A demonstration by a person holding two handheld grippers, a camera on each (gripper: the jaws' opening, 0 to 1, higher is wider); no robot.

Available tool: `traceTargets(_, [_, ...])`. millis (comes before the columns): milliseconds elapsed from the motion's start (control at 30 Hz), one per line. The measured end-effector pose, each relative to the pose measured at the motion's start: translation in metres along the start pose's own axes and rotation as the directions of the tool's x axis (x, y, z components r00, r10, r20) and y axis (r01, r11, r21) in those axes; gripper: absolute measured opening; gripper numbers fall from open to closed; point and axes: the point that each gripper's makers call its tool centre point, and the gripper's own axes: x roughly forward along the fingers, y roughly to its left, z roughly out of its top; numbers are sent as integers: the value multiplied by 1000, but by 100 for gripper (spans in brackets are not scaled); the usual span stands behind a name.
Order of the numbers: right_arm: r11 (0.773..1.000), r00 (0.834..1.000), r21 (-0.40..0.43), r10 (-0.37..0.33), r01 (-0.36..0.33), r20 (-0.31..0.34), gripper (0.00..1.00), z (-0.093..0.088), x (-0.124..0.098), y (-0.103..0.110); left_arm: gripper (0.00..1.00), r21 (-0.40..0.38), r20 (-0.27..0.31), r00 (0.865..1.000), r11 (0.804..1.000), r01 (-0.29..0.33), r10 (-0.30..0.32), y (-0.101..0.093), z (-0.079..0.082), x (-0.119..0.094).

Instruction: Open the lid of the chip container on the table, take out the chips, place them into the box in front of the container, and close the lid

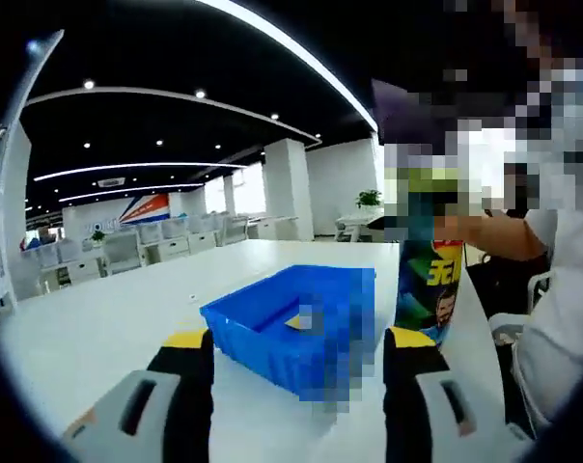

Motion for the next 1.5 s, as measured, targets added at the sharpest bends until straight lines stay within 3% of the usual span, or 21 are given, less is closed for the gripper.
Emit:
traceTargets(167, [995, 997, 60, -72, 73, -28, 63, -27, 6, -22, 70, -66, -30, 999, 997, -30, 28, 10, -24, 13])
traceTargets(267, [994, 997, 86, -70, 72, -30, 63, -35, 13, -24, 71, -81, -41, 999, 996, -29, 25, 6, -31, 26])
traceTargets(333, [996, 996, 26, -84, 85, -36, 64, -39, 19, -26, 73, -80, -55, 998, 996, -33, 29, 6, -37, 35])
traceTargets(400, [998, 998, 51, -43, 46, -55, 58, -44, 26, -17, 73, -84, -63, 998, 996, -27, 22, 2, -40, 41])
traceTargets(567, [998, 994, 62, -26, 33, -105, 59, -60, 39, -8, 73, -96, -51, 999, 995, 5, -10, -8, -40, 56])
traceTargets(767, [994, 995, 104, -14, 25, -103, 60, -63, 50, -7, 70, -100, -62, 998, 995, 15, -21, -9, -46, 62])
traceTargets(900, [988, 994, 156, 17, 0, -111, 60, -67, 56, 0, 67, -101, -53, 999, 995, -13, 8, -5, -45, 65])
traceTargets(1167, [987, 992, 158, 6, 15, -129, 60, -77, 73, 5, 65, -113, -34, 999, 994, -1, -3, -6, -42, 72])
traceTargets(1500, [980, 990, 196, -8, 35, -140, 50, -79, 72, 7, 58, -88, -47, 999, 996, -20, 16, -3, -47, 72])
